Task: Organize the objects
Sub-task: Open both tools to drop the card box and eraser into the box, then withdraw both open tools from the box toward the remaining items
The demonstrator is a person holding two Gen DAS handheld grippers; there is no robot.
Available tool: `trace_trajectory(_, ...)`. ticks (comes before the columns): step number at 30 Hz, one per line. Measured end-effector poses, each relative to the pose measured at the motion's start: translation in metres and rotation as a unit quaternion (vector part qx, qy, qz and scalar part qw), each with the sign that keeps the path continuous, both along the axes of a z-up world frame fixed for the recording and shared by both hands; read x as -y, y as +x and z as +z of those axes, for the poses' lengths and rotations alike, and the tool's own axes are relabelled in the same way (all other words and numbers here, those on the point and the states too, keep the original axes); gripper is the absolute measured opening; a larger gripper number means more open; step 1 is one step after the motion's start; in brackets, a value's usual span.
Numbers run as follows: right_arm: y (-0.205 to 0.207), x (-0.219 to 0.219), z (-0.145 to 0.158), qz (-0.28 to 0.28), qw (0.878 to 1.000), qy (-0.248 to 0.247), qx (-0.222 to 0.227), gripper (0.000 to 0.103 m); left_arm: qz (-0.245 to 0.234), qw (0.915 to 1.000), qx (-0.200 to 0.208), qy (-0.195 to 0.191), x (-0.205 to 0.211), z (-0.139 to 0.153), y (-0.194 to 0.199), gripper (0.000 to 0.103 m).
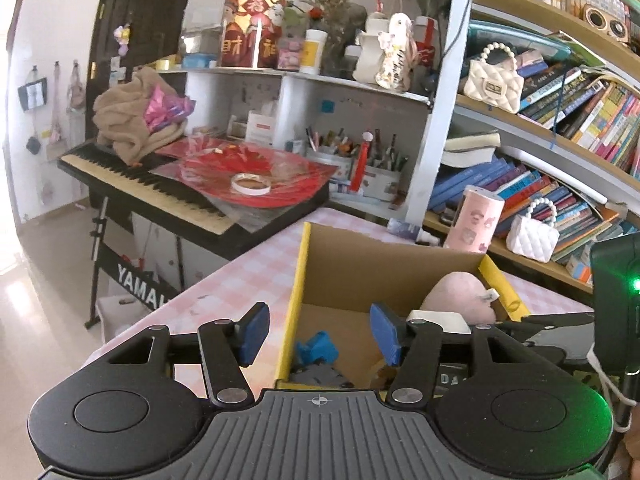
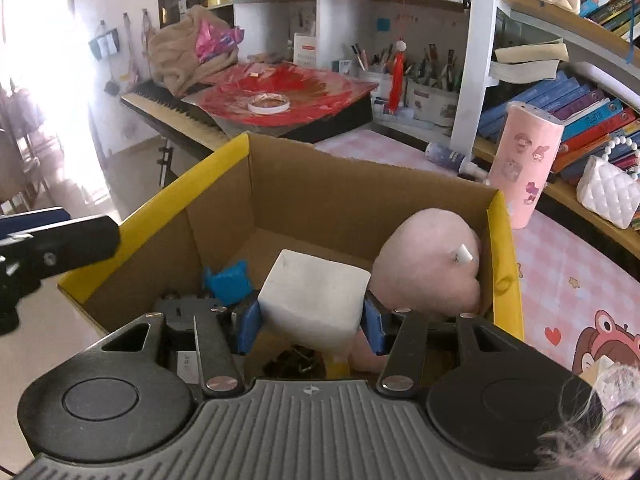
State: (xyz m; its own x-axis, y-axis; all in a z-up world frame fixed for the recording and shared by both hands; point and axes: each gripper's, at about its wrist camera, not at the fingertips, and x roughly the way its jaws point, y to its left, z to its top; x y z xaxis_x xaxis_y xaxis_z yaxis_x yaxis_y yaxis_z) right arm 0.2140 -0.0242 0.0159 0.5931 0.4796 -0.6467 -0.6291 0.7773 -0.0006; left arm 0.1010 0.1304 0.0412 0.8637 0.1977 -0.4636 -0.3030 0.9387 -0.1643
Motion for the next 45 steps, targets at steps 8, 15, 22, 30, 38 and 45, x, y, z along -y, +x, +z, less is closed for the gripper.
trace_trajectory(8, -0.023, 0.01, 0.015, -0.011, 0.999, 0.015, 0.032, 0.062, 0.004, 1.0, 0.006, 0.003, 0.001, 0.002, -0.012, 0.072)
trace_trajectory(15, -0.05, 0.033, 0.033, -0.048, 0.996, 0.028, 0.076, 0.064, -0.022, 0.9997, 0.011, -0.001, 0.01, 0.003, -0.021, 0.077)
trace_trajectory(22, -0.08, 0.056, 0.028, -0.093, 0.993, 0.02, 0.07, 0.064, -0.054, 0.9984, -0.012, -0.002, 0.022, -0.007, -0.036, 0.077)
trace_trajectory(30, -0.126, 0.075, 0.013, -0.144, 0.988, 0.007, 0.052, 0.07, -0.088, 0.994, -0.065, -0.002, 0.032, -0.021, -0.064, 0.078)
trace_trajectory(38, -0.169, 0.084, -0.002, -0.172, 0.985, -0.007, 0.03, 0.073, -0.117, 0.9899, -0.08, 0.001, 0.041, -0.026, -0.093, 0.078)
trace_trajectory(45, -0.197, 0.092, -0.005, -0.199, 0.98, -0.006, 0.024, 0.077, -0.133, 0.9869, -0.092, 0.003, 0.047, -0.029, -0.112, 0.082)
